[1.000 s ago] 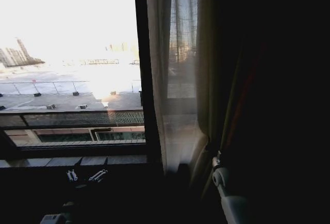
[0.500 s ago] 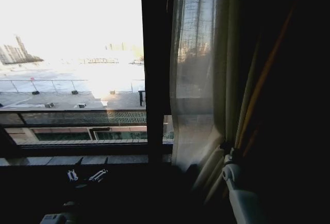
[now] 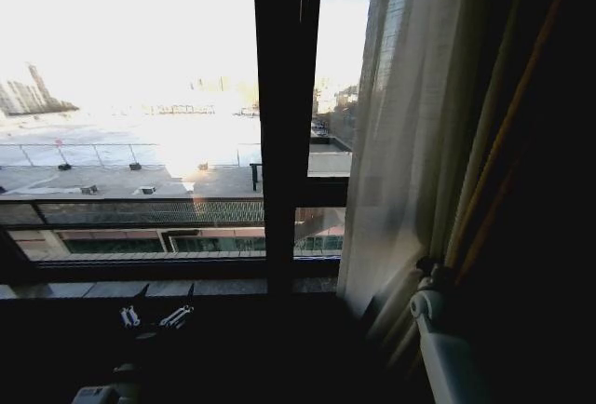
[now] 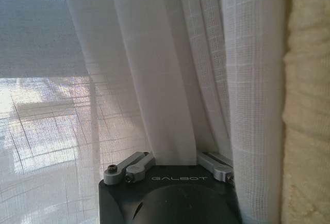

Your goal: Open the curtains by pulling them apart, changing their state from closed to fully open.

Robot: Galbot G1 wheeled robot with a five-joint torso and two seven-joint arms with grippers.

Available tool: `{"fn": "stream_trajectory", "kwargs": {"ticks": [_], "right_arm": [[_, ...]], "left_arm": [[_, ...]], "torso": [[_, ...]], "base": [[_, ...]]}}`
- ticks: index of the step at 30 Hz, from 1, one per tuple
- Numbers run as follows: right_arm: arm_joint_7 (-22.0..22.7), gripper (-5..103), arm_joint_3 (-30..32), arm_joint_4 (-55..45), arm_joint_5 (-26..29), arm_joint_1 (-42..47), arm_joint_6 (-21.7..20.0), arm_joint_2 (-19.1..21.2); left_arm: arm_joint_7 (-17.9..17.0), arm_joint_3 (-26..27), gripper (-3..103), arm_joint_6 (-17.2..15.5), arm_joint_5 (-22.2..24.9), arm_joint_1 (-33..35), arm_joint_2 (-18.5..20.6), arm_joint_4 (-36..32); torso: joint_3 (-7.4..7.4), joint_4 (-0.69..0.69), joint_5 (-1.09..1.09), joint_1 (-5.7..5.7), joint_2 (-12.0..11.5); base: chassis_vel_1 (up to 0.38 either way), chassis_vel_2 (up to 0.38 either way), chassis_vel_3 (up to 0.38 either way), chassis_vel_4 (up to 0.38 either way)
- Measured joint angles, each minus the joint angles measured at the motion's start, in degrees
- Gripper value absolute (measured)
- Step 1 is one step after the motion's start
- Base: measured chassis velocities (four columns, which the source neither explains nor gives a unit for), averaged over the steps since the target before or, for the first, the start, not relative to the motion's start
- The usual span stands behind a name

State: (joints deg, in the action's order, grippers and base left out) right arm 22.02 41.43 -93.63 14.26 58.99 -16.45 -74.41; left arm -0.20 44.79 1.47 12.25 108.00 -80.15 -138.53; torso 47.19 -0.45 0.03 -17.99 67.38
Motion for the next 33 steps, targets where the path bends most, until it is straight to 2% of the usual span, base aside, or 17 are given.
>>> {"fn": "stream_trajectory", "kwargs": {"ticks": [1, 4, 6, 8, 9, 11, 13, 16, 17, 19, 22, 27, 33], "right_arm": [[0.00, 8, 0.00, 0.00, 0.00, 0.00, 0.00, 0.00], [-2.28, 24, -1.86, -4.57, -0.01, 3.14, -1.06, -0.21], [-3.00, 24, -2.43, -6.20, 0.00, 4.32, -1.41, -0.40], [-4.74, 35, -3.31, -9.42, -0.01, 6.64, -2.08, -1.08], [-4.74, 35, -3.31, -9.42, -0.01, 6.64, -2.08, -1.08], [-6.08, 46, -4.26, -11.86, -0.01, 8.70, -2.37, -1.67], [-6.81, 46, -4.65, -12.96, -0.02, 9.62, -2.55, -1.86], [-9.56, 63, -7.43, -18.56, 0.03, 13.84, -3.79, -3.20], [-10.08, 80, -11.89, -23.60, -0.05, 17.56, -4.08, -4.56], [-9.95, 80, -13.54, -25.12, -0.15, 18.72, -4.13, -4.83], [-8.52, 96, -18.96, -29.59, -1.83, 23.08, -4.21, -5.27], [-8.36, 100, -22.78, -32.01, -3.43, 26.39, -2.94, -5.22], [-8.35, 100, -24.35, -28.93, -3.46, 20.52, -0.67, -4.58]], "left_arm": [[0.00, 0.00, 100, 0.00, 0.00, 0.00, 0.00, 0.00], [-0.01, -0.05, 100, 0.20, 0.00, 0.05, -0.11, 0.06], [-0.01, -0.08, 100, 0.22, 0.00, 0.06, -0.14, 0.07], [-0.01, -0.15, 100, 0.24, -0.01, 0.06, -0.20, 0.11], [-0.01, -0.15, 100, 0.24, -0.01, 0.06, -0.20, 0.11], [-0.01, -0.18, 100, 0.27, -0.02, 0.06, -0.21, 0.22], [-0.01, -0.17, 100, 0.29, -0.03, 0.06, -0.21, 0.26], [-0.01, -0.19, 100, 0.42, -0.05, 0.07, -0.29, 0.48], [-0.05, -0.26, 100, 0.45, -0.09, 0.02, -0.34, 0.49], [0.03, -0.28, 100, 0.45, -0.10, -0.02, -0.38, 0.49], [0.01, -0.20, 100, 0.45, -0.10, -0.10, -0.51, 0.49], [0.02, -0.19, 100, 0.69, -0.10, -0.11, -0.62, 0.91], [0.03, -0.40, 100, 0.79, -0.09, -0.31, -0.49, 1.10]], "torso": [[0.00, 0.00, 0.00, 0.00, 0.00], [0.00, 0.00, -0.01, 0.00, 0.00], [0.00, 0.01, -0.01, 0.00, 0.00], [0.00, 0.01, -0.02, 0.00, 0.00], [0.00, 0.01, -0.02, 0.00, 0.00], [0.00, 0.01, -0.02, 0.00, 0.00], [-0.01, 0.01, -0.02, 0.00, 0.00], [-0.01, 0.01, -0.03, 0.00, 0.00], [-0.01, 0.02, -0.03, 0.00, 0.00], [-0.01, 0.02, -0.03, 0.00, 0.00], [-0.01, 0.02, -0.03, 0.00, 0.00], [-0.01, 0.00, -0.02, 0.01, 0.01], [0.00, 0.02, -0.02, 0.00, 0.01]], "base": [[0.000, 0.000, 0.000, 0.000], [0.000, 0.000, 0.000, 0.000], [0.000, 0.000, 0.000, 0.000], [0.000, 0.000, 0.000, 0.000], [0.000, 0.000, 0.000, 0.000], [0.000, 0.000, 0.000, 0.000], [0.000, 0.000, 0.000, 0.000], [0.000, 0.000, 0.000, 0.000], [0.000, 0.000, 0.000, 0.000], [0.000, 0.000, 0.000, 0.000], [0.000, 0.000, 0.000, 0.000], [0.000, 0.000, 0.000, 0.000], [0.000, 0.000, 0.000, 0.000]]}}
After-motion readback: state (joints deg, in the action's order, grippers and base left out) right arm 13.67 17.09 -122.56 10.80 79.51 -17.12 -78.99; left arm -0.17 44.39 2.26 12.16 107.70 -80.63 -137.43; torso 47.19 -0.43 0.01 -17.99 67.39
